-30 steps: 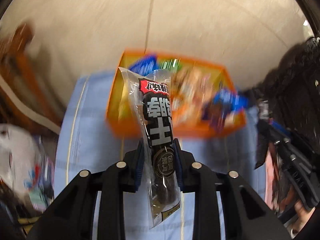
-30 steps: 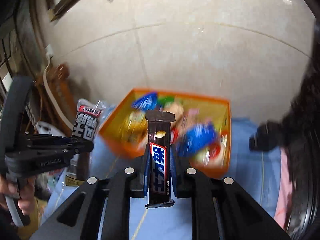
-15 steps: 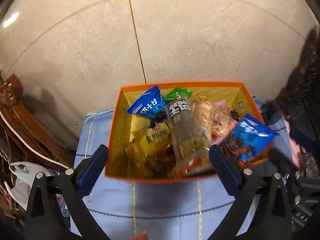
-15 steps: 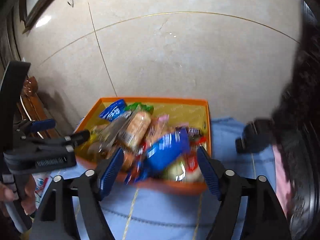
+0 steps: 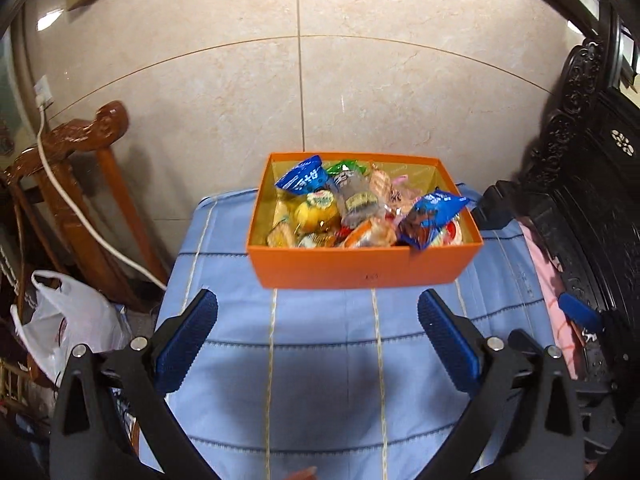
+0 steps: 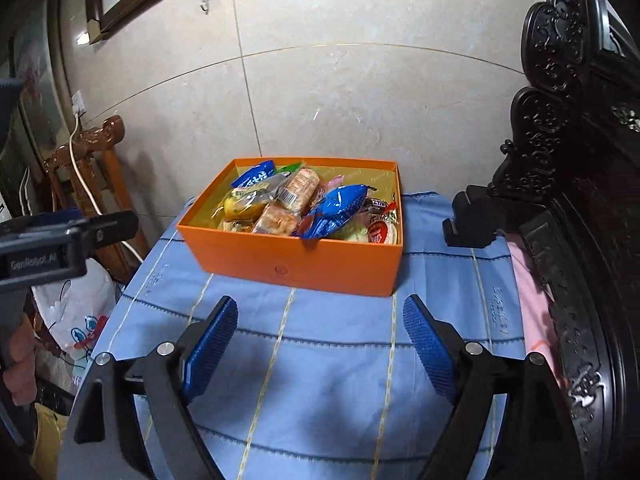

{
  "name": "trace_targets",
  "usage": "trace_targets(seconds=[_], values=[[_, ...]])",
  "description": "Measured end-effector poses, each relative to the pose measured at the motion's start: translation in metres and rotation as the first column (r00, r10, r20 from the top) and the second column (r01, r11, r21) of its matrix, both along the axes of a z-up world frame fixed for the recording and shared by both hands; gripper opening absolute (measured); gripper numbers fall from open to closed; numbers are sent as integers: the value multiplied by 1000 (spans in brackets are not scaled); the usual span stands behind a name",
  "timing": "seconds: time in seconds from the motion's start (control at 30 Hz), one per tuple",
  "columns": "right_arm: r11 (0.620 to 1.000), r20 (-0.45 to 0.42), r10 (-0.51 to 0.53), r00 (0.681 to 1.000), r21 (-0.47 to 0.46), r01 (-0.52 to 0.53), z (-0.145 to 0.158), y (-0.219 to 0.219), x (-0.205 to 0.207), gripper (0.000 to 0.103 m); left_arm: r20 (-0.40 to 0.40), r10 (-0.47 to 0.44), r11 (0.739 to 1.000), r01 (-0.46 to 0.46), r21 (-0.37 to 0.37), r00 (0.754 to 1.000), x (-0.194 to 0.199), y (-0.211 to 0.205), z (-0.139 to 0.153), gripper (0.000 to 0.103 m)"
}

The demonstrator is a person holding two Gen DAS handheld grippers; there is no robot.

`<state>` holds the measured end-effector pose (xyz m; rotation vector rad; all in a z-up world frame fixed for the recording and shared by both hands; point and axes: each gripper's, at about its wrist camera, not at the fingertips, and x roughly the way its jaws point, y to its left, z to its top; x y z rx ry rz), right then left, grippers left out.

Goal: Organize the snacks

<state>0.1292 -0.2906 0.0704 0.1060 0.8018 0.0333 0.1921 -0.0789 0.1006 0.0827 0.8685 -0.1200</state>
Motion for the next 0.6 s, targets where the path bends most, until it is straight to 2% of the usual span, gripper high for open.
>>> trace_targets(seconds=[0.3,0.6], values=[[999,-2,19,1000,-32,-19,12,25,-33,86,-32,27,999,-27,-18,999,-44,22,2,98],[998,0,37,999,-51,-37,19,45,-54,86,24,24,1000,-24,8,999,-77,31,10,99]])
